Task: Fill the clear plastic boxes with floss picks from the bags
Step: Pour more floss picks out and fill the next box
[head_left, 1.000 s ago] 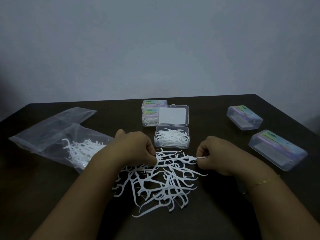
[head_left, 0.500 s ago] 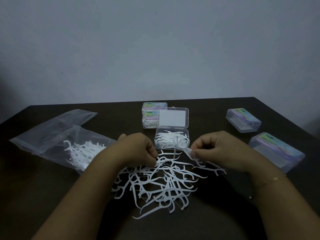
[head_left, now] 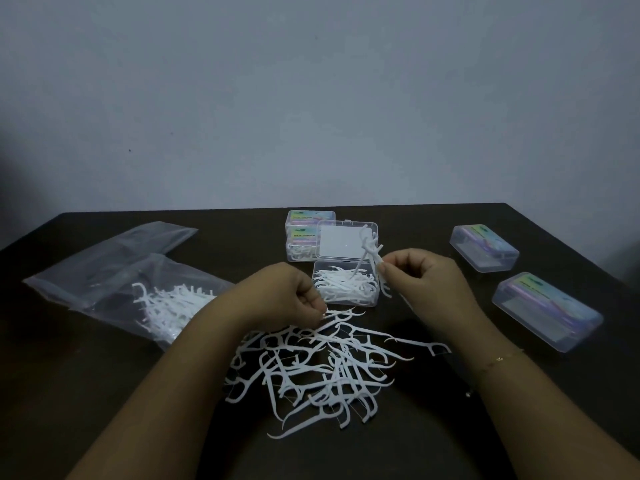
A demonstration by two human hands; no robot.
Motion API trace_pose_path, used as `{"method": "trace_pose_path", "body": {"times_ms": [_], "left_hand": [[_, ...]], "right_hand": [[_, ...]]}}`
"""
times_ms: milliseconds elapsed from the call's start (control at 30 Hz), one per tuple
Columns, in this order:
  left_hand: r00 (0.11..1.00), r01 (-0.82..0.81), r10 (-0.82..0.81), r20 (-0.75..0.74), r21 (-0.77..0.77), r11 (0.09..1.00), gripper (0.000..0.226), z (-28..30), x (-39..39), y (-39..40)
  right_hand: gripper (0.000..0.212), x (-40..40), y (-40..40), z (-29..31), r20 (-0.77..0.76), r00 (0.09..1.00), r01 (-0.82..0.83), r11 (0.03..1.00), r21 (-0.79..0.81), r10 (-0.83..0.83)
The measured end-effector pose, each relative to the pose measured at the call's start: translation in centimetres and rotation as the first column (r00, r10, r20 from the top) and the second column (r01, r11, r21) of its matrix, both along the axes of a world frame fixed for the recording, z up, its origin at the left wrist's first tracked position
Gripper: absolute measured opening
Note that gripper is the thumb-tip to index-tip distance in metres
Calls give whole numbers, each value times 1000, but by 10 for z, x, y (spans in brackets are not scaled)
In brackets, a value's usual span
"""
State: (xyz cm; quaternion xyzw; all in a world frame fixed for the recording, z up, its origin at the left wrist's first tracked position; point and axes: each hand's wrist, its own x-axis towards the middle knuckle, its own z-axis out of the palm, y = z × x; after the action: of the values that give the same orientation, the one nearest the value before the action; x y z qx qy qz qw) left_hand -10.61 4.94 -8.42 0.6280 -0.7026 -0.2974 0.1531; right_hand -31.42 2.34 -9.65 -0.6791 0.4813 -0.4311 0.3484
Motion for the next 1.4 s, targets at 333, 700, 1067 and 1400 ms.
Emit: {"method": "trace_pose_path", "body": {"times_ms": [333, 700, 1067, 1400], "left_hand": [[977, -129, 74, -202, -274, 953, 13, 2, -5, 1], [945, -275, 167, -283, -403, 873, 11, -6, -6, -6], [979, -202, 170, -109, -562, 803, 24, -25, -24, -27], [931, -154, 291, 221, -485, 861, 29, -16, -2, -18]], "right_hand": [[6, 3, -6, -8, -6, 995, 96, 986, -139, -98], [8, 2, -9, -12, -8, 994, 106, 977, -186, -109], [4, 6, -12, -21, -201, 966, 100, 952, -288, -162], [23, 16, -14, -30, -494, 833, 13, 901, -434, -250]]}}
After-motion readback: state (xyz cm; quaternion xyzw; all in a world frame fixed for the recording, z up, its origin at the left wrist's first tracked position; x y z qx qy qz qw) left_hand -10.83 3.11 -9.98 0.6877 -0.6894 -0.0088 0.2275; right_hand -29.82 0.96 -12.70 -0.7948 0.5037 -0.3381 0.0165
